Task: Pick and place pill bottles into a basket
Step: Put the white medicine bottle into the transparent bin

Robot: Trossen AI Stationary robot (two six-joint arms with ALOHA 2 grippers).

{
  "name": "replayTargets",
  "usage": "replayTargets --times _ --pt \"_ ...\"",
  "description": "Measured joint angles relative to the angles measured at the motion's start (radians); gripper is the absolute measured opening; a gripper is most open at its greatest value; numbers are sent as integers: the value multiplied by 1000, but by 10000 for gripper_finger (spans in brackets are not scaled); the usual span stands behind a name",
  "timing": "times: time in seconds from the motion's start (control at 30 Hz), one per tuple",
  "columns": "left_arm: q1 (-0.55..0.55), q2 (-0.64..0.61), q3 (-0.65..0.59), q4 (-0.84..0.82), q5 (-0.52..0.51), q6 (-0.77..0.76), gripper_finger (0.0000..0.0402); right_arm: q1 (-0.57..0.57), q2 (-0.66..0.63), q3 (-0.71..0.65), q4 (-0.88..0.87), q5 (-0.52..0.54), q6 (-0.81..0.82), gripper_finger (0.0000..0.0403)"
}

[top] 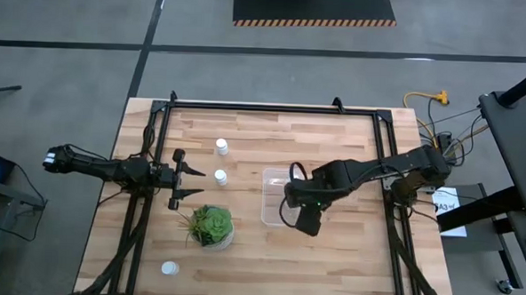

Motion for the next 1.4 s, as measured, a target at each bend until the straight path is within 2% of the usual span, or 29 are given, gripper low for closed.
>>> replayTargets --times 0.27,0.47,1.03,1.4 --pt "0 0 0 0 0 0 207 -40 40 0 0 0 -220 147" --pt "0 0 0 0 0 0 207 -40 84 -1 4 1 -321 147" --pt "0 -1 0 0 0 0 207 -39 165 2 88 27 -402 147" --pt "0 0 0 0 0 0 207 -37 277 0 96 27 -453 147"
